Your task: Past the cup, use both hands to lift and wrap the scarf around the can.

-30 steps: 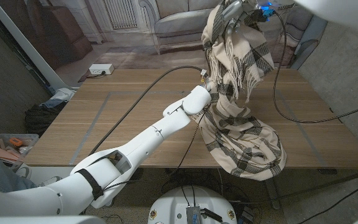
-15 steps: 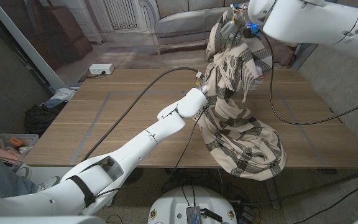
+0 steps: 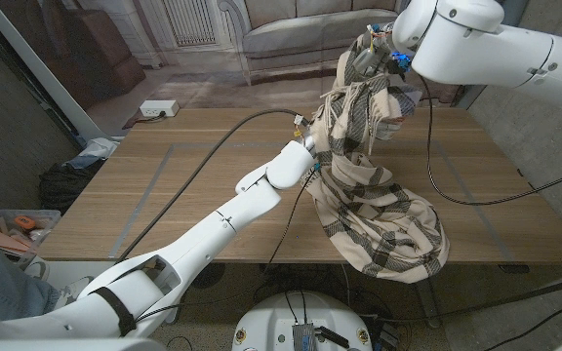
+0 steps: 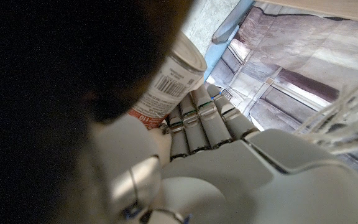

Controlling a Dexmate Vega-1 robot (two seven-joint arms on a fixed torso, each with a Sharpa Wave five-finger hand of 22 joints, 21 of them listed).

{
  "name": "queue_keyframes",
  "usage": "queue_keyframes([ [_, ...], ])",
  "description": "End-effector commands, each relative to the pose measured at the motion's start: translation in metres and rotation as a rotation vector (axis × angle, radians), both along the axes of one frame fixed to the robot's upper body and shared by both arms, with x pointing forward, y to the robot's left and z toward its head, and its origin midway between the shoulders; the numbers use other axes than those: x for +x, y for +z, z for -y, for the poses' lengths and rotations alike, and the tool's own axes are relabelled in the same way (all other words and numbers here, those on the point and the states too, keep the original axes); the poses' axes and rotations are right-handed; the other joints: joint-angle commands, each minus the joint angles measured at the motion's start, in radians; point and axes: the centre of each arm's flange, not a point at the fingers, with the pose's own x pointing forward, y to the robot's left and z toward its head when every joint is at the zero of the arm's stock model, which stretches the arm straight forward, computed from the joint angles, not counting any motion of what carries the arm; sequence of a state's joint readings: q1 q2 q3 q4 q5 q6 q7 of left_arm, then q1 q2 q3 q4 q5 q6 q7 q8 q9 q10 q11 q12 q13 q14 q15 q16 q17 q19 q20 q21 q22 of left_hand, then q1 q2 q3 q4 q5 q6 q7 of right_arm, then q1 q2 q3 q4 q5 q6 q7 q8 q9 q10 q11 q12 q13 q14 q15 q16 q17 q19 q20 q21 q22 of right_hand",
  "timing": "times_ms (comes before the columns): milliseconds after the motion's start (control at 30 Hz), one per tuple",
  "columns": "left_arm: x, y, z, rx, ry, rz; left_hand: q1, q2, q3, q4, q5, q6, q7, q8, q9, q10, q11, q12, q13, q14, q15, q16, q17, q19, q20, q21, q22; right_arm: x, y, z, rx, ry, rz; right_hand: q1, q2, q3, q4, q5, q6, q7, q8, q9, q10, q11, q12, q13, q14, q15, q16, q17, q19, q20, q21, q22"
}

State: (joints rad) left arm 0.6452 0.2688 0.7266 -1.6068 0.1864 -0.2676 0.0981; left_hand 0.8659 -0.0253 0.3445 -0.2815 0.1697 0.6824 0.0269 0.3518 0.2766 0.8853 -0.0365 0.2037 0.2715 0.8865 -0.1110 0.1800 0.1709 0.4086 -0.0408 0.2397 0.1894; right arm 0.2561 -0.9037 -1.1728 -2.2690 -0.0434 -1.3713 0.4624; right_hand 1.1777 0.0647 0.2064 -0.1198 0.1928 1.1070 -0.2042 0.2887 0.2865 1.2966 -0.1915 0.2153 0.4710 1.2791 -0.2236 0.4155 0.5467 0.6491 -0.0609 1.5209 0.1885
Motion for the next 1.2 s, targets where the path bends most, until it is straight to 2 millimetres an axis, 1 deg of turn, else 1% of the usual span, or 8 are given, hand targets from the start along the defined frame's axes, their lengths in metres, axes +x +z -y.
queue_keyframes([
  [33, -0.001, -0.003, -0.011, -0.026, 0.004, -0.008, 0.069, 0.141, 0.227, 0.213, 0.006, 0.311, -0.067, 0.007, 0.001, 0.143, -0.140, 0.006, 0.003, 0.005, -0.071, 0.008, 0.004, -0.004, -0.016, -0.006, 0.001, 0.003, -0.015, -0.003, 0.007, 0.015, -0.067, 0.000, 0.008, 0.017, -0.014, -0.004, -0.008, -0.001, 0.010, 0.006, -0.004, -0.001, 0.005, 0.004, -0.003, -0.001, -0.019, -0.005, -0.004, -0.158, -0.007, -0.001],
  [100, -0.001, -0.003, -0.014, -0.037, 0.004, -0.011, 0.068, 0.142, 0.228, 0.213, 0.006, 0.310, -0.065, 0.007, 0.000, 0.141, -0.138, 0.006, 0.003, 0.005, -0.070, 0.008, 0.004, -0.005, -0.014, -0.006, 0.001, 0.002, -0.016, -0.005, 0.009, 0.018, -0.065, -0.009, 0.008, 0.028, -0.018, -0.010, -0.012, -0.001, 0.013, 0.006, -0.003, -0.001, 0.006, 0.008, -0.001, -0.001, -0.029, -0.007, -0.007, -0.158, -0.011, -0.001],
  [200, -0.001, -0.002, -0.018, -0.052, 0.002, -0.018, 0.068, 0.141, 0.228, 0.213, 0.006, 0.312, -0.065, 0.008, 0.000, 0.142, -0.137, 0.006, 0.003, 0.006, -0.070, 0.008, 0.003, -0.005, -0.014, -0.006, 0.001, 0.000, -0.015, -0.005, 0.029, 0.031, -0.062, -0.013, 0.006, 0.036, -0.022, -0.011, -0.013, -0.001, 0.015, 0.005, -0.004, -0.001, 0.005, 0.008, 0.000, -0.002, -0.037, -0.007, -0.009, -0.157, -0.012, -0.001],
  [400, -0.006, -0.002, -0.013, -0.028, -0.019, -0.022, 0.068, 0.141, 0.230, 0.212, 0.006, 0.310, -0.064, 0.008, -0.001, 0.146, -0.135, 0.008, 0.004, 0.004, -0.071, 0.007, 0.003, -0.005, -0.014, -0.006, 0.001, -0.004, -0.017, -0.006, 0.058, 0.059, -0.048, -0.020, 0.000, 0.055, -0.028, -0.010, -0.014, -0.001, 0.019, 0.001, -0.003, -0.002, 0.003, 0.009, 0.005, -0.001, -0.048, -0.007, -0.009, -0.158, -0.014, -0.001],
  [767, -0.012, -0.005, -0.007, 0.003, -0.025, -0.012, 0.067, 0.141, 0.233, 0.212, 0.005, 0.313, -0.063, 0.010, -0.001, 0.146, -0.138, 0.007, 0.004, 0.006, -0.072, 0.008, 0.003, -0.005, -0.014, -0.006, 0.001, -0.012, -0.019, -0.010, 0.069, 0.079, -0.011, -0.029, -0.008, 0.076, -0.030, -0.011, -0.014, -0.001, 0.024, -0.001, 0.000, -0.001, 0.003, 0.010, 0.011, -0.002, -0.057, -0.003, -0.012, -0.157, -0.012, 0.001],
  [833, -0.013, -0.005, -0.007, 0.011, -0.025, -0.009, 0.067, 0.140, 0.233, 0.211, 0.005, 0.313, -0.066, 0.010, 0.000, 0.146, -0.137, 0.008, 0.004, 0.006, -0.072, 0.007, 0.003, -0.005, -0.015, -0.006, 0.001, -0.013, -0.019, -0.011, 0.071, 0.083, -0.004, -0.031, -0.009, 0.080, -0.030, -0.011, -0.013, -0.001, 0.025, -0.002, 0.002, -0.001, 0.004, 0.011, 0.011, -0.002, -0.059, -0.002, -0.013, -0.157, -0.011, 0.001],
  [1200, -0.015, -0.007, -0.013, 0.035, -0.018, -0.004, 0.065, 0.140, 0.236, 0.212, 0.005, 0.313, -0.065, 0.012, -0.001, 0.144, -0.138, 0.007, 0.005, 0.006, -0.070, 0.008, 0.003, -0.005, -0.015, -0.006, 0.001, -0.016, -0.023, -0.013, 0.091, 0.098, 0.025, -0.041, -0.017, 0.097, -0.030, -0.011, -0.014, -0.002, 0.027, -0.006, 0.003, -0.001, 0.002, 0.010, 0.013, -0.002, -0.066, 0.004, -0.019, -0.157, -0.007, 0.002],
])
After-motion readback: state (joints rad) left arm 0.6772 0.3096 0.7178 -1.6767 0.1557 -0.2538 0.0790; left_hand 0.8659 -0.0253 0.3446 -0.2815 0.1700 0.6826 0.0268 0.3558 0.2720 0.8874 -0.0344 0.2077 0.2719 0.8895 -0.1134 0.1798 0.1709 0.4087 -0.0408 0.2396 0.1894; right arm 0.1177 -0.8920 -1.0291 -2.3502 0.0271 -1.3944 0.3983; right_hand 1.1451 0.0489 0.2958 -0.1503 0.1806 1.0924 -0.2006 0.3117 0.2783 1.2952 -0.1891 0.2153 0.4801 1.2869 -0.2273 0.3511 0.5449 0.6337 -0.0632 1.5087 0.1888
